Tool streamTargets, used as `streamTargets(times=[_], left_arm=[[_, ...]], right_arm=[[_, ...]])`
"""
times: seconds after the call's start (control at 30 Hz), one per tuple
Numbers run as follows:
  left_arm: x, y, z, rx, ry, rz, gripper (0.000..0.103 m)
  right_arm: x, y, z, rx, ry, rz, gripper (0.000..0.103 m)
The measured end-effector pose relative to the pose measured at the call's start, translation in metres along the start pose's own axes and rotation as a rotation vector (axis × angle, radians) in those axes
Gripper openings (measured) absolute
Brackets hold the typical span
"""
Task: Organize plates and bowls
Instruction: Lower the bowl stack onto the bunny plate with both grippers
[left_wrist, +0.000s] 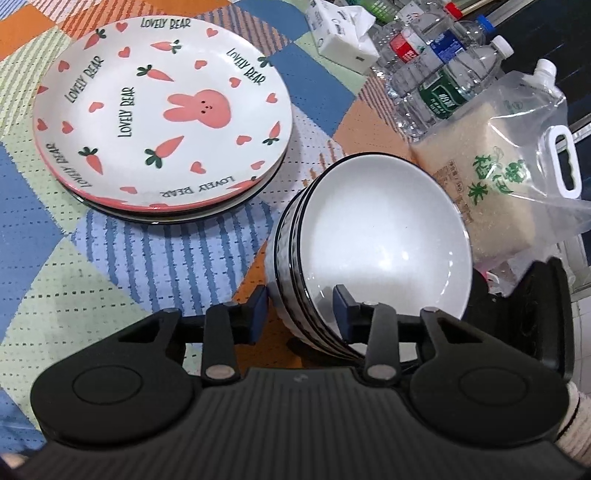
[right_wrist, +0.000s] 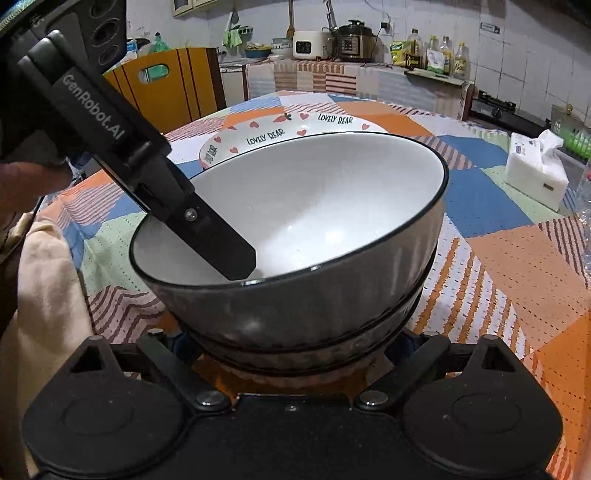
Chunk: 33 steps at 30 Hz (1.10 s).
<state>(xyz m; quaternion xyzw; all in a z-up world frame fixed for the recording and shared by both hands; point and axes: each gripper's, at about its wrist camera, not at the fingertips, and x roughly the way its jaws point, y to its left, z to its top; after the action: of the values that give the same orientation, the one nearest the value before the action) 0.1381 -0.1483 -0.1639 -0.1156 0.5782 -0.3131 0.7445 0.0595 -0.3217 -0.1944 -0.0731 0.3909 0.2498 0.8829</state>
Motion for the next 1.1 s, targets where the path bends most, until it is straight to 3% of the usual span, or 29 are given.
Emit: streamTargets(times=[0.1, 0.43, 0.7, 1.1], left_arm=[[-0.001, 0.003, -0.001, -0.016, 0.003, -0.005, 0.034], [-0.023, -0.003, -0.002, 0.024, -0.011, 0.003, 0.034], [-0.054, -0.01, 0.005, 0.052, -0.06, 0.014, 0.035], [-0.098, -0.001, 0.042, 0.049, -0.104, 0.075, 0.035]], right_arm=[[-0.005, 0.01, -0.004, -0.022, -0.019, -0.035, 0.097], [-0.015, 0.017, -0.003, -0.022, -0.07, -0.033, 0.097], [-0.027, 0.024, 0.02, -0.06, -0.094, -0.035, 0.097], [-0.022, 0.029, 0.066, -0.083, -0.138, -0.009, 0.097]])
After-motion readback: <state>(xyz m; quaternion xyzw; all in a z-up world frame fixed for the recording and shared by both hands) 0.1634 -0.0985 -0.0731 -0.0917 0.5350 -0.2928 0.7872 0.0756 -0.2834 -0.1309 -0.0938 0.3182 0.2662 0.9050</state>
